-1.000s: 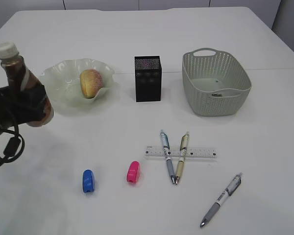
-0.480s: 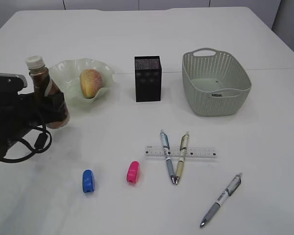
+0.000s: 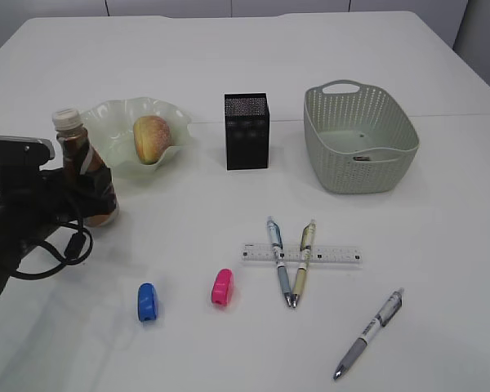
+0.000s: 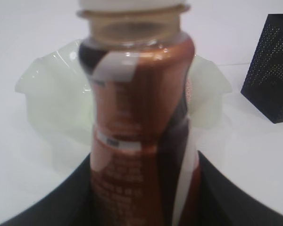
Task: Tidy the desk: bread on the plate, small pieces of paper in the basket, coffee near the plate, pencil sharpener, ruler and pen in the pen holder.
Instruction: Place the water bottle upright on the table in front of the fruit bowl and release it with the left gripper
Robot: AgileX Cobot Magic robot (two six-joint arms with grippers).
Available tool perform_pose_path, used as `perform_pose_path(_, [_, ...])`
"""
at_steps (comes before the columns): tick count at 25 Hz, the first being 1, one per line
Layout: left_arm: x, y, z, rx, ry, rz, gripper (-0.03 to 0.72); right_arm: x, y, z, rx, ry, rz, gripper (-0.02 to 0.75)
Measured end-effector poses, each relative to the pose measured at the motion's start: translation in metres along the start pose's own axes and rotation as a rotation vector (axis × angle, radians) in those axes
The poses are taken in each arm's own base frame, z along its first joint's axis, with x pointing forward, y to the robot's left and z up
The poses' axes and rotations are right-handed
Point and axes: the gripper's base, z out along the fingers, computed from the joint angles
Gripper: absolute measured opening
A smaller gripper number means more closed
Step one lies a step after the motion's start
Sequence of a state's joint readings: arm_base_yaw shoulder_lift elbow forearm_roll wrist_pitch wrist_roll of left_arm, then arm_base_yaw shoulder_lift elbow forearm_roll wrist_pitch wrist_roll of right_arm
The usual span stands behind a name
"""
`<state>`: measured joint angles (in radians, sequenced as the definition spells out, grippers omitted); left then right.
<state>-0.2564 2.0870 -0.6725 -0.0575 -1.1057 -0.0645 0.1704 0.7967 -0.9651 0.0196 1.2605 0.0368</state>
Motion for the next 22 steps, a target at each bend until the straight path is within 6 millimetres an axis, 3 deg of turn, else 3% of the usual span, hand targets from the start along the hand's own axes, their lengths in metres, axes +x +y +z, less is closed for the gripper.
perform_pose_path(13, [0.0,0.0,0.0,-0.001,-0.002,-0.001,0.349,0.0,0.0,0.0,0.0,0.0,0.0,0.467])
perform_pose_path(22, [0.013,0.001,0.002,0.0,0.01,0.005,0.349,0.0,0.0,0.0,0.0,0.0,0.0,0.468])
